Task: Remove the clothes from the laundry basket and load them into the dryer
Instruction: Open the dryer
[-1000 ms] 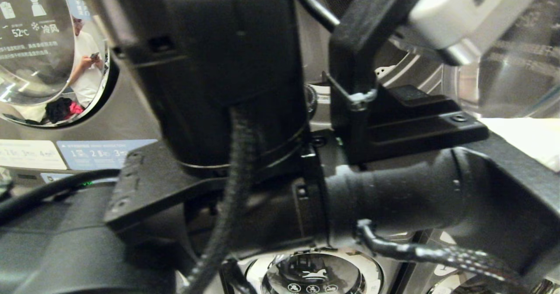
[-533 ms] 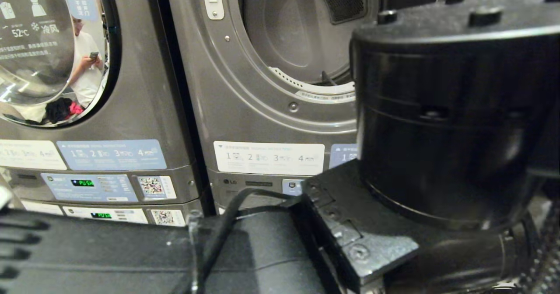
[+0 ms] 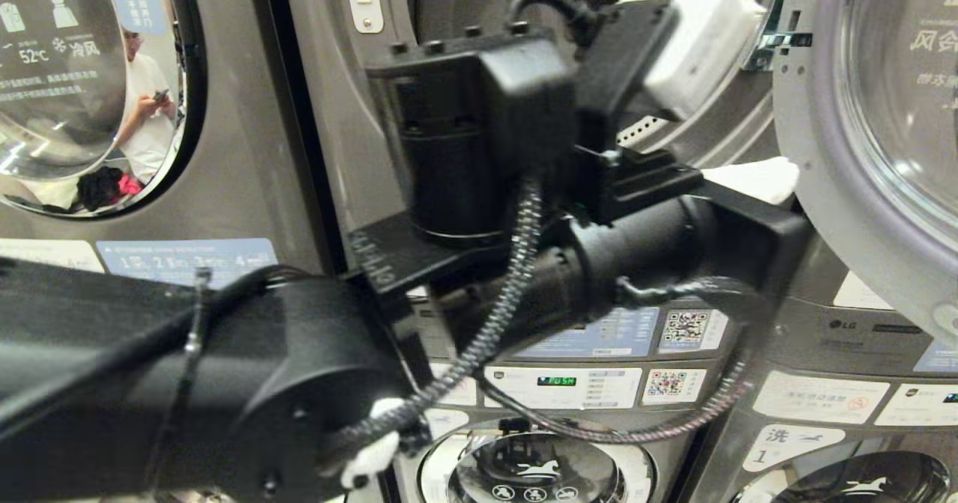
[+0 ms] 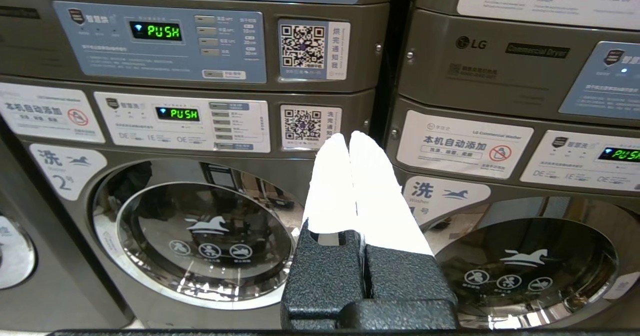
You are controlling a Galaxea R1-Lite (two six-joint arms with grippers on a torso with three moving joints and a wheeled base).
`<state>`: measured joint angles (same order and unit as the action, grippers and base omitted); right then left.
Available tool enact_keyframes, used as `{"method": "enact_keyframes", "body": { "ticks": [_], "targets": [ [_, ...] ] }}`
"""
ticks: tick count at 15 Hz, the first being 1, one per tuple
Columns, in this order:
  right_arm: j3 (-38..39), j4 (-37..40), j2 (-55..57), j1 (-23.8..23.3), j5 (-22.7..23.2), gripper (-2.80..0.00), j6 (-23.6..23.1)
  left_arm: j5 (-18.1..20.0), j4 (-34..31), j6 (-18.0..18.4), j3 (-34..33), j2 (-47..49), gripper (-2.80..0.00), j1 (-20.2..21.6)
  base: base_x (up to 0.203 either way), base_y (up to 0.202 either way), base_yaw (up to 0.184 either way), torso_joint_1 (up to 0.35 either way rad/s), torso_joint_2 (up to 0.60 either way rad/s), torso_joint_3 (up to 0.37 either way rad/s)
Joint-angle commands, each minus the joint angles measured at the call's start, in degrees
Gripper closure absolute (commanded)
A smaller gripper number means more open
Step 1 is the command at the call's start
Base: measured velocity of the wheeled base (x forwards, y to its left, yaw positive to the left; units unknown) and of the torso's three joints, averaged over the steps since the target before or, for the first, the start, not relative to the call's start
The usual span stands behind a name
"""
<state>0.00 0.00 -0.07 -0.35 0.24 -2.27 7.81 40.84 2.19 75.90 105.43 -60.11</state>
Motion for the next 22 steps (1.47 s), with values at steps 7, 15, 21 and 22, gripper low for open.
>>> {"method": "enact_keyframes", "body": {
  "ticks": [7,15,21,22],
  "targets": [
    [0.1,0.0,0.1,0.0,-0.4,0.00,-0.2,9.5,-1.5,-0.1,-38.4,-31.9,0.00,33.3,0.000,0.000,0.000,0.000,0.00,0.000],
    [0.0,0.0,0.1,0.0,-0.4,0.00,-0.2,13.6,-13.6,0.0,-75.0,-48.0,0.00,44.1,0.000,0.000,0.000,0.000,0.00,0.000],
    [0.0,-0.1,0.1,0.0,-0.5,0.00,0.2,-5.4,-45.7,-5.0,-72.7,-66.4,0.00,48.0,0.000,0.000,0.000,0.000,0.00,0.000],
    [0.0,-0.1,0.1,0.0,-0.5,0.00,0.3,-8.1,-47.3,-6.3,-72.2,-68.7,0.00,48.6,0.000,0.000,0.000,0.000,0.00,0.000]
  ]
}}
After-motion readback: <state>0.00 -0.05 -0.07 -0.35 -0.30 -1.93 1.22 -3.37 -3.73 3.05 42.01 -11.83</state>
